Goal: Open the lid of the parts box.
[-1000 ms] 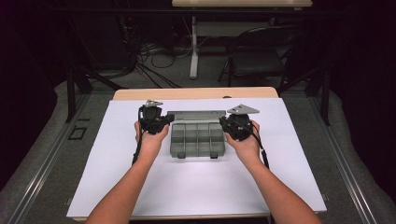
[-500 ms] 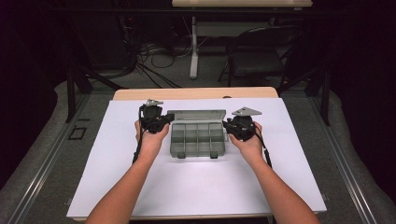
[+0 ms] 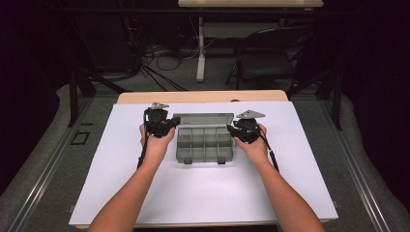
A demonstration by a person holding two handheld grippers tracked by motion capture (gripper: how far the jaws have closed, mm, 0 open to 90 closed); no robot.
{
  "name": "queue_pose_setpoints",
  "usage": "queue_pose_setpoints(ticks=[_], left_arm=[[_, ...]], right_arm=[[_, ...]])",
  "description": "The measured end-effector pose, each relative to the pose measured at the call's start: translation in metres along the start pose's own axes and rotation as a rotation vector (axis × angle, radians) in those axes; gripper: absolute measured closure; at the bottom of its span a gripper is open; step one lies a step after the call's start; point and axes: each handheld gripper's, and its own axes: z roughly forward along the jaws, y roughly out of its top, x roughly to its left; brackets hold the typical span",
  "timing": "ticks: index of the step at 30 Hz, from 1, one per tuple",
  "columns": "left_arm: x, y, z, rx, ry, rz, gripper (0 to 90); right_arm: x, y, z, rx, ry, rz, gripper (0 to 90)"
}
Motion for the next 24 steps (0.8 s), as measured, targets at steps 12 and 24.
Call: queue_pose_setpoints(ticks=[12,24], left_arm=[[0.000,0.002,0.001,-0.004,0.004,0.001,89.8],[0.001,0.003,0.002,-0.001,0.002,0.000,88.2]], right_arm=[[-0.001,0.004,0.010,-0.009,0.019,0.006,61.6],[0.001,0.004,0.013,-0.025,0.015,0.006,63.5]])
